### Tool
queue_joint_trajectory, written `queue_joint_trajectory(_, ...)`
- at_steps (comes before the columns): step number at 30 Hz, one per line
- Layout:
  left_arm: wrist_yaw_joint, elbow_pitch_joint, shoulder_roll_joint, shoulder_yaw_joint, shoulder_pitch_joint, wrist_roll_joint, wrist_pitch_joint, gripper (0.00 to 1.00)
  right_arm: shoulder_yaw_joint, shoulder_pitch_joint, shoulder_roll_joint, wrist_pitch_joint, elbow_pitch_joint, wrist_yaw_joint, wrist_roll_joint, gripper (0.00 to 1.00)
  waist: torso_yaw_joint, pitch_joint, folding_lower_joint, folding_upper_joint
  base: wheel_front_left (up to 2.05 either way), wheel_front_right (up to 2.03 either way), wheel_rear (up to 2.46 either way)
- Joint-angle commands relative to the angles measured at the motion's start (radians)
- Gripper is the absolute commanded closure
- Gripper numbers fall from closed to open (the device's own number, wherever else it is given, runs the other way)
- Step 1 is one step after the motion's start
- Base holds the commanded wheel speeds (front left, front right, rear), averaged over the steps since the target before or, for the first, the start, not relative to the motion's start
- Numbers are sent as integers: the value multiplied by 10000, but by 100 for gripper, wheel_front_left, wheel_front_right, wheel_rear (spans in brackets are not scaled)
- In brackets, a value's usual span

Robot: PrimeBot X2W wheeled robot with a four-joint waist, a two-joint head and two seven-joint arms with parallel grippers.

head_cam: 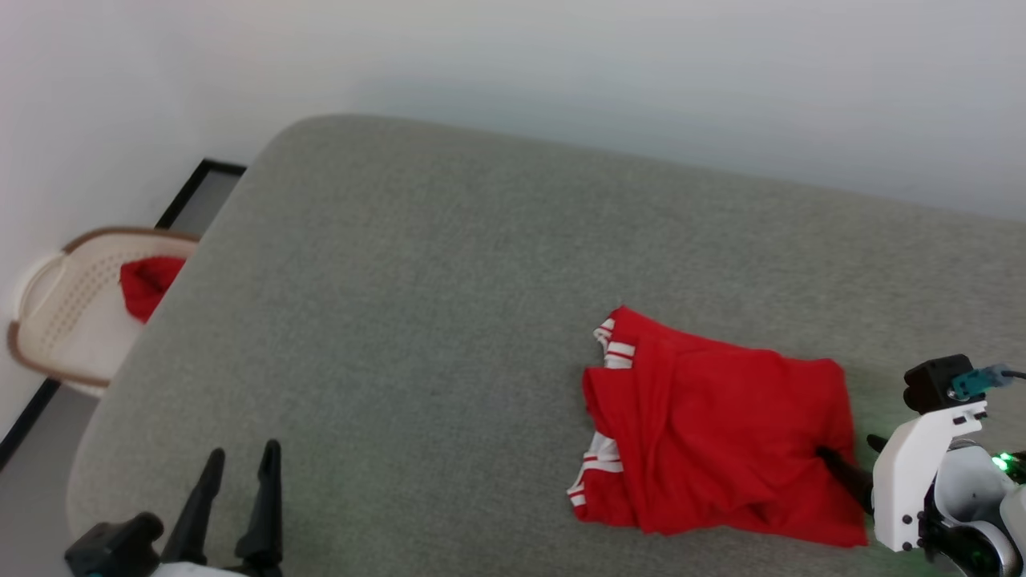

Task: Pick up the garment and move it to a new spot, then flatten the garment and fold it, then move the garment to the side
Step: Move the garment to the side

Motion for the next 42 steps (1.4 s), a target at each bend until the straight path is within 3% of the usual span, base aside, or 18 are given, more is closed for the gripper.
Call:
queue_joint_trajectory(1,-74,81,-95,-15,-195,86,-43,0,-30,-138,82,241,98,-4,165,0,363,416,0,0,0,0,0)
queue_joint_trajectory(7,-219,258,-334,98,-462,180,-64,0,53,-311,360,1129,606,-4,278,0,479,642,0,0,0,0,0)
queue_joint_trajectory(8,-239,270,-373,137,-482,183,-64,0,147,-359,388,1280,683,-3,281,8,486,666,0,0,0,0,0)
queue_joint_trajectory(9,-262,288,-397,172,-492,208,-57,0,258,-402,420,1403,717,-1,333,92,493,687,0,0,0,0,0)
queue_joint_trajectory(10,-297,304,-427,202,-518,241,-58,0,314,-434,459,1484,735,2,455,100,497,706,0,0,0,0,0)
queue_joint_trajectory(28,-508,133,-628,647,-684,669,-61,0,794,-1771,-660,1781,-356,-3,394,100,-186,749,0,0,0,0,0)
queue_joint_trajectory(42,-562,-12,-562,345,-1285,892,-50,0,1198,-3010,-1655,1896,-623,-3,366,100,-1529,986,0,0,0,0,0)
